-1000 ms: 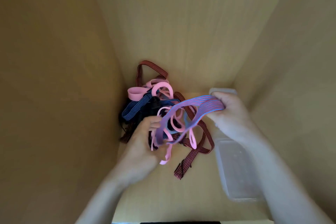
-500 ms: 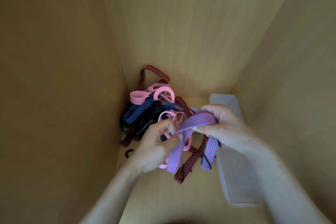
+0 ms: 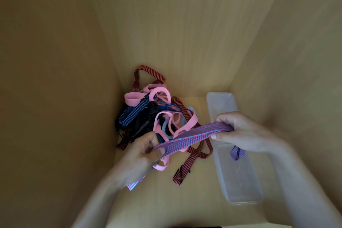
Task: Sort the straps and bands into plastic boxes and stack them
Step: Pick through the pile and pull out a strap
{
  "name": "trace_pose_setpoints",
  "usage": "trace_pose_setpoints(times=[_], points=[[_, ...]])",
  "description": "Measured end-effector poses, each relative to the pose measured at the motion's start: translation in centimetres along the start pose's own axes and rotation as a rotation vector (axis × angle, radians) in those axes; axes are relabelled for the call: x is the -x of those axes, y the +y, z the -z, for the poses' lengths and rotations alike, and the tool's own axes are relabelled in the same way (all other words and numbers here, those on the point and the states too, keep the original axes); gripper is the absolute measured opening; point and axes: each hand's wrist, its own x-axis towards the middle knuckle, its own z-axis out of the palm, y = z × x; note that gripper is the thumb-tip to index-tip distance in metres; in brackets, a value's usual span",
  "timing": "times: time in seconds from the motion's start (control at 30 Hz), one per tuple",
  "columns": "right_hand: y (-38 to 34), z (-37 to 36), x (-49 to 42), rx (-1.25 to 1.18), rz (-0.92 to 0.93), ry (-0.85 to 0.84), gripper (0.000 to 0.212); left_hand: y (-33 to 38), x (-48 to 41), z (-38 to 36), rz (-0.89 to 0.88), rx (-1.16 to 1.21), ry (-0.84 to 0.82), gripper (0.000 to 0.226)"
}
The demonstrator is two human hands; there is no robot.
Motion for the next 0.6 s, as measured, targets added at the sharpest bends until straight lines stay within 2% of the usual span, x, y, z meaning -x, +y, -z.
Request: trace_pose_setpoints(times=[0.07, 0.13, 0.2, 0.27, 0.37, 0.4, 0.5, 0.6], points=[[0.2, -0.2, 0.0, -0.025, -0.015, 0.019, 0.029, -0.1, 0.0, 0.3, 0.027, 0.035, 0.009, 0.025], [0.1, -1.1, -0.2, -0.167, -0.035, 0.037, 0.024, -0.6, -0.2, 0.6, 0.069, 0.076, 0.016, 0.019], [-0.5, -2.9, -0.5, -0.533, -0.067, 0.041, 0.013, -1.1, -0.3, 0.5, 0.105, 0.075, 0.035, 0.009], [-1.4, -4.8, -1.1, -0.888, -0.145, 0.068, 0.015, -1.7, -0.4, -0.2, 0.112, 0.052, 0.033, 0.010], [-2.8, -7.3, -1.8, -1.208, -0.299, 0.142, 0.028, -2.0, -0.4, -1.8, 0.138, 0.079, 0.030, 0.015], [-3.2, -8.0, -2.0, -1.282, -0.331, 0.175, 0.031, -2.0, -0.4, -2.4, 0.152, 0.101, 0.058, 0.023], [-4.2, -9.9, -2.3, -1.355, -0.377, 0.292, 0.036, -1.4, -0.6, -3.9, 0.187, 0.174, 0.147, 0.044], [-4.2, -11.7, -2.5, -1.137, -0.399, 0.421, 0.031, -1.4, -0.7, -4.7, 0.183, 0.231, 0.125, 0.038]])
